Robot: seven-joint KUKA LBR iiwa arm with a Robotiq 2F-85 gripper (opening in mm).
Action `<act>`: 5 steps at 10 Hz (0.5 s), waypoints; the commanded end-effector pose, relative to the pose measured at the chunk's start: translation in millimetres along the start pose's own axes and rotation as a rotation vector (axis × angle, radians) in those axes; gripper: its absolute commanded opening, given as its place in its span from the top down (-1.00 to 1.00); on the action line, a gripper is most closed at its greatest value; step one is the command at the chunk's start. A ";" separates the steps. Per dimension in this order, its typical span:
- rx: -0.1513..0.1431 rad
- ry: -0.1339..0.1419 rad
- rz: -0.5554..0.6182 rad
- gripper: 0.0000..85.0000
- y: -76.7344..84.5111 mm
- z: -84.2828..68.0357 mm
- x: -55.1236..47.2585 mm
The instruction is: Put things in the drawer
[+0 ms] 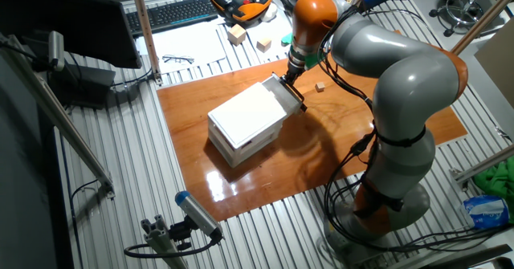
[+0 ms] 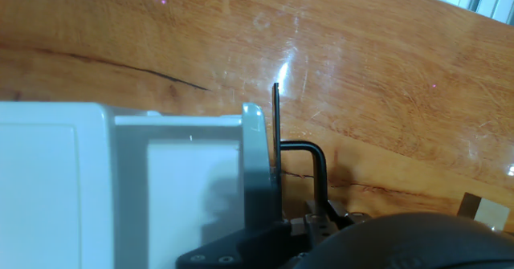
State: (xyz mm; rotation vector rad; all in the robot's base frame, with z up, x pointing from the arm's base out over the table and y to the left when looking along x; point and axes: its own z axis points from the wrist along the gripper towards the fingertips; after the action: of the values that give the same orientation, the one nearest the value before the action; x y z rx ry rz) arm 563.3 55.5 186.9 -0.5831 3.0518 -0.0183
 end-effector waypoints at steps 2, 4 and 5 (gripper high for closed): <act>0.002 0.001 0.003 1.00 1.9 3.2 -0.6; 0.003 0.003 0.004 1.00 -2.0 2.8 -1.2; 0.010 0.006 0.002 1.00 -5.3 1.9 -1.6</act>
State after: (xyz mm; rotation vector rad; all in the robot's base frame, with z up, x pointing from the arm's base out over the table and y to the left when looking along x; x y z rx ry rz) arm 566.8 51.2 185.1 -0.5814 3.0564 -0.0366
